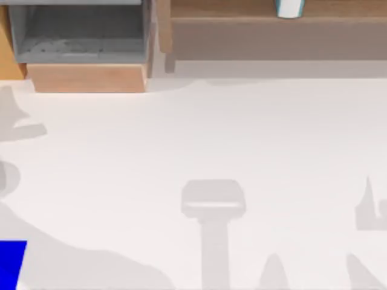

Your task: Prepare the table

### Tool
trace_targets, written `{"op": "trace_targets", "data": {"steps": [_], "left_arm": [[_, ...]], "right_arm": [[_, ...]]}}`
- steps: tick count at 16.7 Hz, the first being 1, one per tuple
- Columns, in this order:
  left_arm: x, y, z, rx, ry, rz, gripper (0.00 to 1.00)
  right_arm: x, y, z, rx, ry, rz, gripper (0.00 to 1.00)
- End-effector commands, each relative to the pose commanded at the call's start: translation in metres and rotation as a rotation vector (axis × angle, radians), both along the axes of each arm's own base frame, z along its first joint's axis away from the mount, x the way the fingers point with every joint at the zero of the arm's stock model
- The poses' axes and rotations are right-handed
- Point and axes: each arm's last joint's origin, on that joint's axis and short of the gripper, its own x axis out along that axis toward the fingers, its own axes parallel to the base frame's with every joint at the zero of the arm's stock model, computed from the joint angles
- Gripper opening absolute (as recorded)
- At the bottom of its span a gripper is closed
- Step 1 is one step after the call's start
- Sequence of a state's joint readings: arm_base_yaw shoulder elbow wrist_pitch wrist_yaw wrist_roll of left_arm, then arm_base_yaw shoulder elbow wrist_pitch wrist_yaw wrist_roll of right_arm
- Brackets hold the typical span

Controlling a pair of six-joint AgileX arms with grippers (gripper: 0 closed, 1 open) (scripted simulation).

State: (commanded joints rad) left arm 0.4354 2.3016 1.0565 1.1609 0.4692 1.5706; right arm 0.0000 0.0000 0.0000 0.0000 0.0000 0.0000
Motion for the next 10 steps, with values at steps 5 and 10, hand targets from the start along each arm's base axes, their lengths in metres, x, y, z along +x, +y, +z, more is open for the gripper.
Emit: {"op": "trace_targets", "data": {"steps": [5, 10], "left_arm": [[0.002, -0.043, 0.005, -0.104, 0.048, -0.053, 1.0], [0.001, -0.178, 0.009, -0.38, 0.228, -0.221, 1.0]], "right_arm": [[0.0, 0.0, 0.0, 0.0, 0.0, 0.0, 1.0], [0.0, 0.0, 0.0, 0.0, 0.0, 0.0, 1.0]]}}
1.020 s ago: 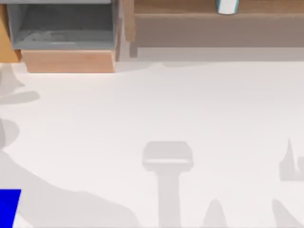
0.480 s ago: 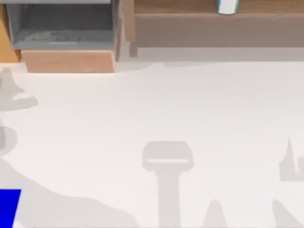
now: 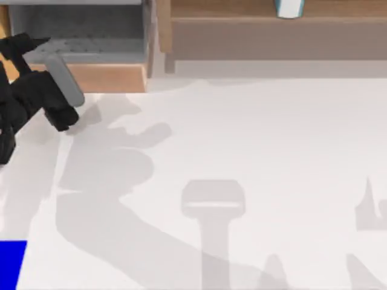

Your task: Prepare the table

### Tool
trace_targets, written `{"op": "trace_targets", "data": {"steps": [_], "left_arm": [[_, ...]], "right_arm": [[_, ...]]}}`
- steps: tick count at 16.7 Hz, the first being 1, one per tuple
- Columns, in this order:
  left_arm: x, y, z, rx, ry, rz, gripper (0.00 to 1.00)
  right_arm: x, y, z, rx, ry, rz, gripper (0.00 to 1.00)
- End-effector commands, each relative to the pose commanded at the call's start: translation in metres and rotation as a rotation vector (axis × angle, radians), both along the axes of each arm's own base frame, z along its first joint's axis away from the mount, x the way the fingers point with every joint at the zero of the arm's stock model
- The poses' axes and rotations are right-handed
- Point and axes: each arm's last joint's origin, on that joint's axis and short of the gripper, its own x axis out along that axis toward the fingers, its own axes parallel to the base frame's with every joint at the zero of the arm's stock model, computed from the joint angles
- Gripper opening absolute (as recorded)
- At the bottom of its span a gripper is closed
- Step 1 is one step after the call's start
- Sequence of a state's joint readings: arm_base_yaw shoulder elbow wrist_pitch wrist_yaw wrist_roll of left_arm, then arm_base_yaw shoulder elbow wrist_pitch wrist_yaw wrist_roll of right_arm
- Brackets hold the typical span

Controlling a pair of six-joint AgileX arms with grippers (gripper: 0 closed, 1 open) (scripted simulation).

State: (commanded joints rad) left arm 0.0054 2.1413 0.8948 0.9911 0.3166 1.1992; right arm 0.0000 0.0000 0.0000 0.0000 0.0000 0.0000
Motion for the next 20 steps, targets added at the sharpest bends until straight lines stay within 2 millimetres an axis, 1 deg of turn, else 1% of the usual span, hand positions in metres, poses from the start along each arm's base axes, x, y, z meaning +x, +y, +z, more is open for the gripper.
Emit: {"op": "trace_targets", "data": {"steps": [4, 7, 10, 12, 14, 16, 18, 20], "left_arm": [[-0.016, -0.129, -0.002, -0.201, 0.195, -0.101, 1.0], [-0.027, -0.216, 0.0, -0.328, 0.293, -0.091, 1.0], [-0.03, -0.296, 0.016, -0.478, 0.3, -0.027, 1.0], [-0.028, -0.341, 0.033, -0.598, 0.265, 0.033, 1.0], [-0.024, -0.378, 0.053, -0.731, 0.213, 0.098, 1.0], [-0.019, -0.404, 0.074, -0.864, 0.15, 0.167, 1.0], [-0.011, -0.419, 0.093, -0.98, 0.083, 0.235, 1.0], [-0.003, -0.426, 0.107, -1.068, 0.024, 0.298, 1.0]], "right_arm": [[0.0, 0.0, 0.0, 0.0, 0.0, 0.0, 1.0], [0.0, 0.0, 0.0, 0.0, 0.0, 0.0, 1.0], [0.0, 0.0, 0.0, 0.0, 0.0, 0.0, 1.0], [0.0, 0.0, 0.0, 0.0, 0.0, 0.0, 1.0], [0.0, 0.0, 0.0, 0.0, 0.0, 0.0, 1.0], [0.0, 0.0, 0.0, 0.0, 0.0, 0.0, 1.0], [0.0, 0.0, 0.0, 0.0, 0.0, 0.0, 1.0], [0.0, 0.0, 0.0, 0.0, 0.0, 0.0, 1.0]]}}
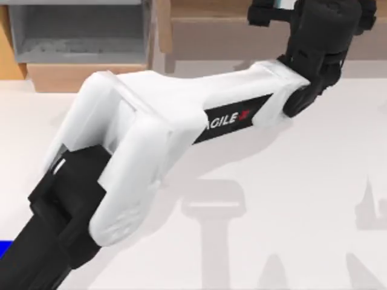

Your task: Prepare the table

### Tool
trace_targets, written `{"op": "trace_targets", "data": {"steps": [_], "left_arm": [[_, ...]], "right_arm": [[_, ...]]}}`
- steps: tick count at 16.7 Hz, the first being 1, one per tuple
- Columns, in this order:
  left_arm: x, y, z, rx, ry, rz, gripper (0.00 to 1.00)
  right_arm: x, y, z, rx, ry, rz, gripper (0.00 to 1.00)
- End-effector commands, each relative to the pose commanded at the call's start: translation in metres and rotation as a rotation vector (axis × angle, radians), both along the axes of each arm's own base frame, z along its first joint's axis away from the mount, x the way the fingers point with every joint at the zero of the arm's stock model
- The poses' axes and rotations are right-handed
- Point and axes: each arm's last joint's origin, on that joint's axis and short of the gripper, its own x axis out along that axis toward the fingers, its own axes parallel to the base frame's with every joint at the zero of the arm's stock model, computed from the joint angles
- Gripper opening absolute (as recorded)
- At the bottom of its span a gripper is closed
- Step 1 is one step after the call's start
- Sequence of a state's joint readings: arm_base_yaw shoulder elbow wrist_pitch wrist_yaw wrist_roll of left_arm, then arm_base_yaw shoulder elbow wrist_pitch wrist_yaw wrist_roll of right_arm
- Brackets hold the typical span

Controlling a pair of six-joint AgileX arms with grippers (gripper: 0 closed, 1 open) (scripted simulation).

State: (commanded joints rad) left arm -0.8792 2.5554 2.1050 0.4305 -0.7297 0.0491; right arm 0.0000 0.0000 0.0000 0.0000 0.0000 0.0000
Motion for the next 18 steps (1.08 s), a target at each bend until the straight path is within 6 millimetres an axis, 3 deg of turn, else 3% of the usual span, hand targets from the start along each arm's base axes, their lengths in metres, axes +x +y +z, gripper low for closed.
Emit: {"op": "trace_targets", "data": {"steps": [4, 10, 18], "left_arm": [[0.011, 0.0, 0.013, -0.069, -0.026, 0.1, 1.0], [0.01, -0.001, 0.015, -0.073, -0.029, 0.099, 1.0], [0.031, -0.001, 0.013, -0.071, -0.027, 0.103, 1.0]], "right_arm": [[0.0, 0.0, 0.0, 0.0, 0.0, 0.0, 1.0], [0.0, 0.0, 0.0, 0.0, 0.0, 0.0, 1.0], [0.0, 0.0, 0.0, 0.0, 0.0, 0.0, 1.0]]}}
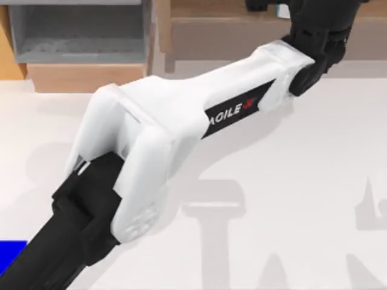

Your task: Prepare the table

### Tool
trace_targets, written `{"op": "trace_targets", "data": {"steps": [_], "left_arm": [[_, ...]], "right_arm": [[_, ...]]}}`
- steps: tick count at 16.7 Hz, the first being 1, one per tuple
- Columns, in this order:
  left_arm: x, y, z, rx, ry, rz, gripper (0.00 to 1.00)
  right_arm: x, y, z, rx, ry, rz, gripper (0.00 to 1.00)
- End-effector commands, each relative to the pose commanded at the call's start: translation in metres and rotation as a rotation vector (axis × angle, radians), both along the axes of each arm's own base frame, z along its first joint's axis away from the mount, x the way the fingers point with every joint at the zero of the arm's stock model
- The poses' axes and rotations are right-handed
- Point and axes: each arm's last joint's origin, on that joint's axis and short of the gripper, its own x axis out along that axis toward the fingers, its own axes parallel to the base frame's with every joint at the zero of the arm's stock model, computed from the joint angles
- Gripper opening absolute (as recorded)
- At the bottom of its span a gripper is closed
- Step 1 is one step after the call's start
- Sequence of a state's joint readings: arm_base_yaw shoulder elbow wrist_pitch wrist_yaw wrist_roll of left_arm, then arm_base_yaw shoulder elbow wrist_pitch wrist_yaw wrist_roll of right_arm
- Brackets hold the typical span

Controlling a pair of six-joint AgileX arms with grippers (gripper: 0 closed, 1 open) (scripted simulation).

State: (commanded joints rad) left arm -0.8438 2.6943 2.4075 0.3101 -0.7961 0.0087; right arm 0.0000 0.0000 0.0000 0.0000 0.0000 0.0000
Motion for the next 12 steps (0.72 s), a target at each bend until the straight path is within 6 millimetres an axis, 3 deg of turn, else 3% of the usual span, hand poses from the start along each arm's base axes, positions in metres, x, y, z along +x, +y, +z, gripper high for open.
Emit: {"op": "trace_targets", "data": {"steps": [3, 12], "left_arm": [[0.0, 0.0, 0.0, 0.0, 0.0, 0.0, 1.0], [0.0, 0.0, 0.0, 0.0, 0.0, 0.0, 0.32]], "right_arm": [[0.0, 0.0, 0.0, 0.0, 0.0, 0.0, 1.0], [0.0, 0.0, 0.0, 0.0, 0.0, 0.0, 1.0]]}}
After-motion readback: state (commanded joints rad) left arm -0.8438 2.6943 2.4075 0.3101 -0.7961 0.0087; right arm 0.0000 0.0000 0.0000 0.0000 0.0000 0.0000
